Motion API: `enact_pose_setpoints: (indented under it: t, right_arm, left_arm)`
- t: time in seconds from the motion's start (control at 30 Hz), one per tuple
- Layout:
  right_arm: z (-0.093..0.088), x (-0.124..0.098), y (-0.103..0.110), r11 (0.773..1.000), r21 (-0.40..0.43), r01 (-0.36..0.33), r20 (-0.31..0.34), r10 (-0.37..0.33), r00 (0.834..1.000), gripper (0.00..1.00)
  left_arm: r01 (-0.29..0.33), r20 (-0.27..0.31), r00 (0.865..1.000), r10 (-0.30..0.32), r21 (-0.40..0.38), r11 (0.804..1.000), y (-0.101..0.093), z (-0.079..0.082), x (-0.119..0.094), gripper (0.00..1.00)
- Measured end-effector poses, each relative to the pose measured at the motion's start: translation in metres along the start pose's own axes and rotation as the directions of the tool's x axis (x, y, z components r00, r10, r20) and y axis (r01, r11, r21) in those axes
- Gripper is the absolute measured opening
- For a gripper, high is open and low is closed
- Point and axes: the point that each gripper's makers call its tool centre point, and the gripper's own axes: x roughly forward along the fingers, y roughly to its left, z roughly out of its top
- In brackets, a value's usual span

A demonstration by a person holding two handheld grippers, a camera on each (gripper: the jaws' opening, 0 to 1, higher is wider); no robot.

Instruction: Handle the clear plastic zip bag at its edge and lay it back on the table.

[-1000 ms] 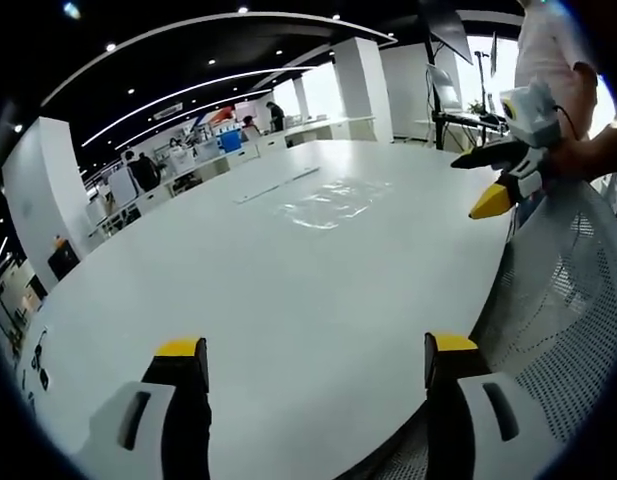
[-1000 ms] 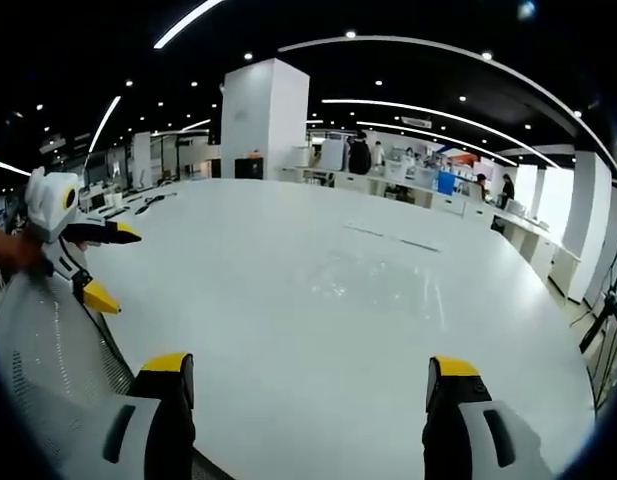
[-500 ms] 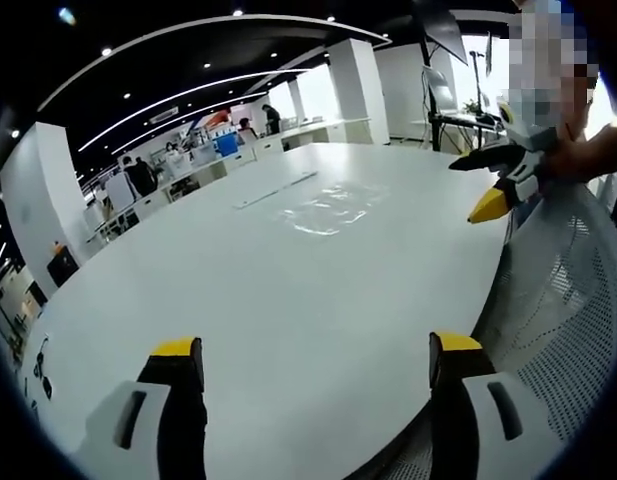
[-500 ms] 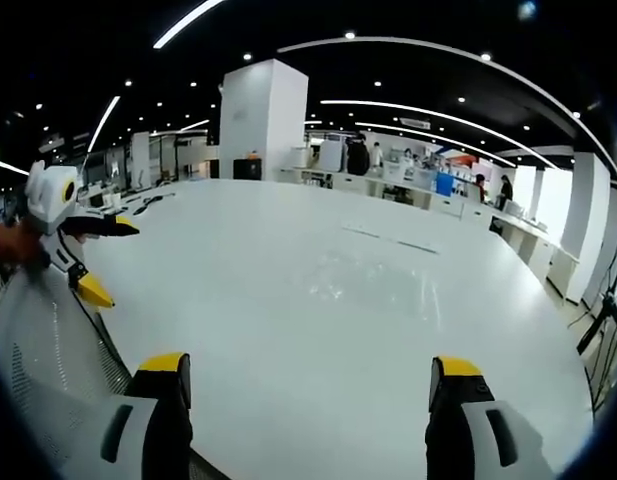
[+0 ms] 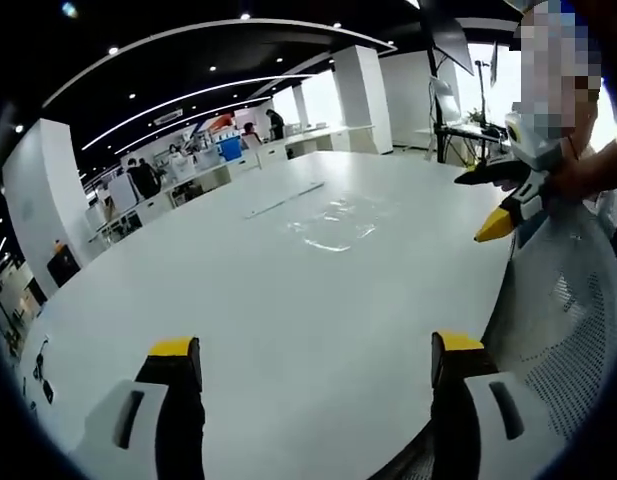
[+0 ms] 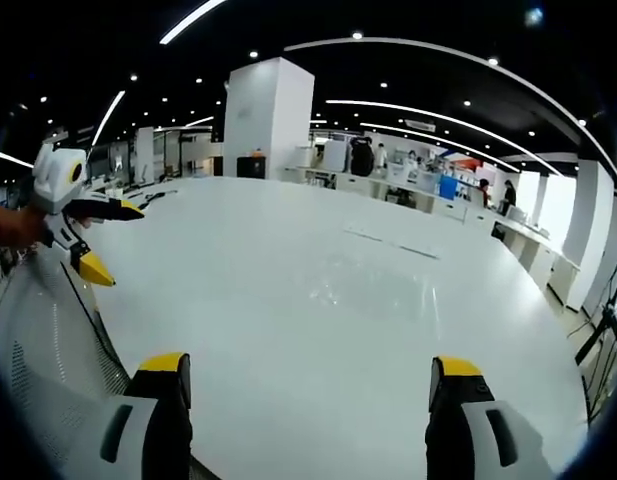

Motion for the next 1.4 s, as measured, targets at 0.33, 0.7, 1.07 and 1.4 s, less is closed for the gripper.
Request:
enact_pose_setpoints:
  t: [0.33, 0.7, 1.07, 1.4]
  right_arm:
    - [0.019, 0.016, -0.008, 0.999, -0.035, -0.014, 0.01, 0.014, 1.0, 1.0]
    - [0.041, 0.044, 0.002, 0.993, -0.091, -0.078, 0.012, 0.079, 0.997, 1.0]
    - [0.043, 0.075, -0.001, 0.984, -0.134, -0.119, -0.022, 0.117, 0.993, 1.0]
    - [0.062, 0.108, -0.007, 0.984, -0.123, -0.133, -0.019, 0.131, 0.991, 0.99]
  left_arm:
    - [0.027, -0.003, 1.0, -0.027, -0.009, 1.0, -0.001, 0.006, 0.0, 0.93]
    - [0.039, -0.029, 0.999, -0.039, -0.007, 0.999, -0.005, 0.003, -0.002, 0.91]
    - [0.043, -0.045, 0.998, -0.043, 0.008, 0.999, -0.009, -0.001, -0.003, 0.92]
    - [0.05, -0.033, 0.998, -0.051, -0.039, 0.998, -0.013, 0.001, -0.005, 0.99]
